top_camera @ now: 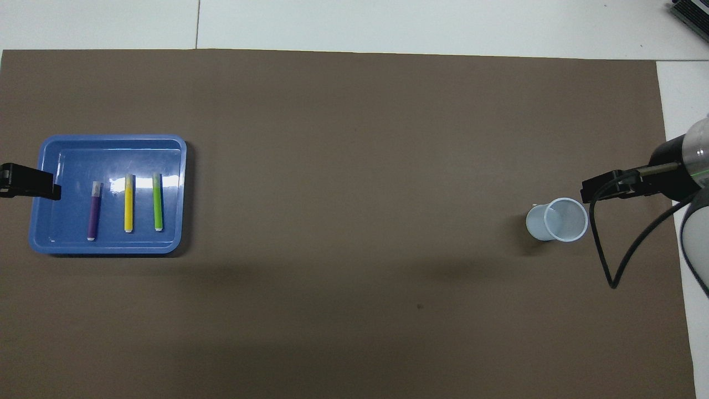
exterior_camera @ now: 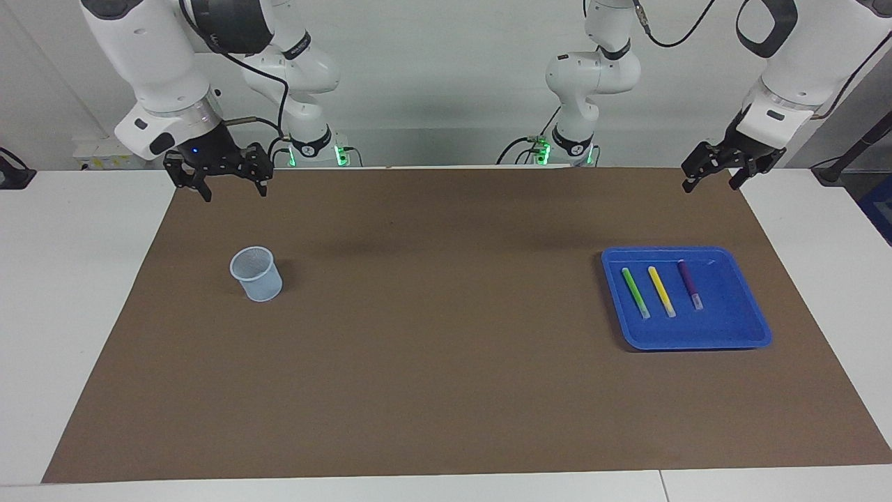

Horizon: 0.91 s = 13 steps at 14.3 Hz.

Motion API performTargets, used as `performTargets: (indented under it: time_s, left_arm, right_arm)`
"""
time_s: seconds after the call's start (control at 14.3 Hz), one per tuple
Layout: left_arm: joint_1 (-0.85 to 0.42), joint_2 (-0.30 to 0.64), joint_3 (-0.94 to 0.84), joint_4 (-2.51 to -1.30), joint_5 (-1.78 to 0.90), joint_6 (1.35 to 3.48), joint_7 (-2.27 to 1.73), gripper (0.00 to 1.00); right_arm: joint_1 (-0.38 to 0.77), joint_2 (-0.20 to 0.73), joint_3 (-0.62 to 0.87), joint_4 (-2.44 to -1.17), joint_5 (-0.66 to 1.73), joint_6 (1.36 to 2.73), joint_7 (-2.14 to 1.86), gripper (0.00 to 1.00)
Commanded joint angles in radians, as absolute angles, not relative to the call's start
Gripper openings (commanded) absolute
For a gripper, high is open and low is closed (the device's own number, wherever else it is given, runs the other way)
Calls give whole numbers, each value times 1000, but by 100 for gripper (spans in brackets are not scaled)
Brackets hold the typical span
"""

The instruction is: Transfer and insert pens with both arms

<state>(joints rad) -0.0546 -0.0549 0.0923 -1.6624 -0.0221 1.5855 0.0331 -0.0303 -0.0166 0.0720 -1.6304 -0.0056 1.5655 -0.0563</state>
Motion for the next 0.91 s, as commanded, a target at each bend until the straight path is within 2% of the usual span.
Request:
performTargets:
  time_s: [0.0, 0.35, 0.84]
  left_arm:
    - [-51, -71, 91, -1658, -31, 1585, 25, 100]
    - [-49, -80, 90, -1666, -31, 1566, 28, 100]
    - [-37, -166, 91, -1913, -32, 1772, 26, 100]
  right_arm:
    - [-38, -26, 74, -1635, -8, 1563, -69, 100]
    - [-38, -26, 74, -1635, -8, 1563, -69, 100]
    - [-38, -26, 74, -1635, -8, 1563, -69, 100]
